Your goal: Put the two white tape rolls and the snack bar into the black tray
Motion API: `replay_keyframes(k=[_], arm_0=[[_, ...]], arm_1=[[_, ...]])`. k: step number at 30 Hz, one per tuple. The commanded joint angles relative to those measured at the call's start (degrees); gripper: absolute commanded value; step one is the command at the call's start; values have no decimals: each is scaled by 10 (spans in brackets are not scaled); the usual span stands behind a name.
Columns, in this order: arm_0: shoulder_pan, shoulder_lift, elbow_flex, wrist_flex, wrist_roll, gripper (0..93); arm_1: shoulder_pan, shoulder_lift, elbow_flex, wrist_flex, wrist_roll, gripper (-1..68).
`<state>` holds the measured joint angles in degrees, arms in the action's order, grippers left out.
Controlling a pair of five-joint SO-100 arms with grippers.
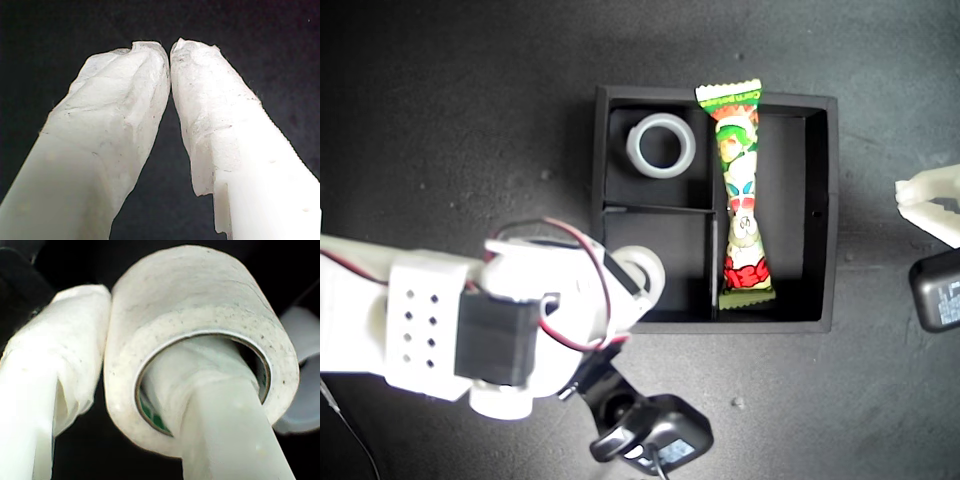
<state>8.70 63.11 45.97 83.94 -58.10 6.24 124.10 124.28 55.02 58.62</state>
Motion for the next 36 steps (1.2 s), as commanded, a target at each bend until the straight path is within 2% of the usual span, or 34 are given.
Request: replay_keyframes(k=[1, 7, 9, 11, 12, 22, 26, 29, 34, 36], arm_0=[[1, -13, -71, 25, 6, 22], [0, -80, -187, 89, 10, 23], [0, -140, -290, 140, 11, 23], [0, -260, -512, 214, 8, 21], [0, -274, -530, 214, 12, 21], [-4, -278, -490, 214, -4, 23], [-4, -273, -478, 214, -11, 116], [-3, -269, -478, 214, -11, 153], [-1, -245, -454, 214, -13, 146], [-5, -176, -367, 214, -26, 76]], arm_1=[[-4, 20, -7, -4, 5, -2], [-4, 20, -20, 7, 2, -2], [-4, 20, -23, 11, 1, -2], [-5, 20, -25, 14, 1, -2], [-5, 21, -26, 15, 0, -2], [-7, 21, -33, 19, -4, -2], [-9, 21, -32, 19, -4, -2], [-11, 21, -31, 19, -4, -2], [-12, 21, -29, 23, 0, -2], [-17, 46, -21, 51, 25, -2]])
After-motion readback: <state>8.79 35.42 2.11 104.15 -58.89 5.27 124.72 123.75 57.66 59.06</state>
